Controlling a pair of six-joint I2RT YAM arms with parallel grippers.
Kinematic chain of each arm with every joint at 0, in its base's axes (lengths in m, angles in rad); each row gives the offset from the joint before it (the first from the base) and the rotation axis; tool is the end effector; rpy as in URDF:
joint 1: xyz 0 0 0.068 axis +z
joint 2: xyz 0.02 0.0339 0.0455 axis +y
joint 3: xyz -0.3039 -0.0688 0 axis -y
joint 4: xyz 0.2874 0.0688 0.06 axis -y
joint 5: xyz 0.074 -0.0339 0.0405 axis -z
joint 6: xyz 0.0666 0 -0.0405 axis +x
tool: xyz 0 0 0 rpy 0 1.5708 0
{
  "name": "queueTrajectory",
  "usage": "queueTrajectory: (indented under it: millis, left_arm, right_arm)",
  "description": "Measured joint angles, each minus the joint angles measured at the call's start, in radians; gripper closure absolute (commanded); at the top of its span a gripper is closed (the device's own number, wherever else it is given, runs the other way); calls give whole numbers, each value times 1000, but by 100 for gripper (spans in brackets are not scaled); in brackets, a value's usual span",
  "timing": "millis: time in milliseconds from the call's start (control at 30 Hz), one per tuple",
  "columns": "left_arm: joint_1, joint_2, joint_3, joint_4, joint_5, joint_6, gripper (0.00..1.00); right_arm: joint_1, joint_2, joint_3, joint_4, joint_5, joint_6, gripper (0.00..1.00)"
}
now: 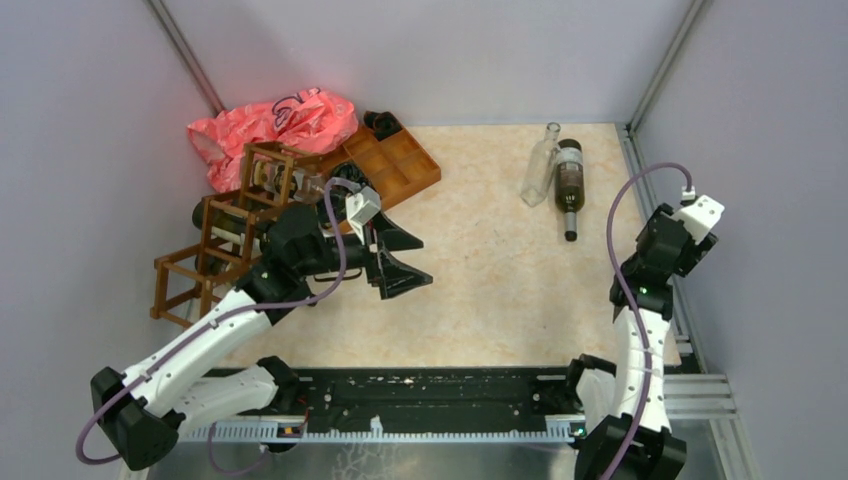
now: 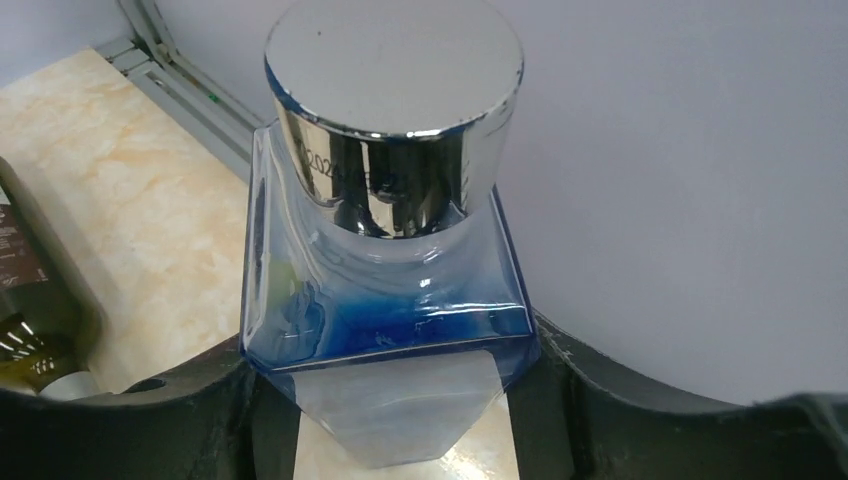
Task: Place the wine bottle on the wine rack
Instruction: Pick up the wine bottle from the center of the board.
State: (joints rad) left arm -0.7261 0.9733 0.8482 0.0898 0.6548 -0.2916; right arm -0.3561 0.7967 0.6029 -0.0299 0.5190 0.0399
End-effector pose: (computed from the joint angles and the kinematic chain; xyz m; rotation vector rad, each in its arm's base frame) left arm 0.1738 -0.2085 0.3839 0.8977 1.5179 -1.2851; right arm 0.2037 -0.1110 0.3051 0.7190 1.6690 -0.6895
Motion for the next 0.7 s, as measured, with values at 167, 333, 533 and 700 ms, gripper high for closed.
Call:
queueTrajectory:
  millis: [167,333,533,700]
  left_arm:
    - [0,-24,-15,0,0,-3,1]
    - [0,-26,-25,-6,1,-2,1]
    - [0,-26,-26,-20,0,18,1]
    - [0,-25,-37,-12,11,46,1]
  right_arm:
    - [0,-32,-13,-5,-29,-3,96]
    - [8,-97,-4,-103,-61,2,100]
    - [42,-141,88,-341,-112,42,100]
    - [90,-145,219,-546,-220,113,100]
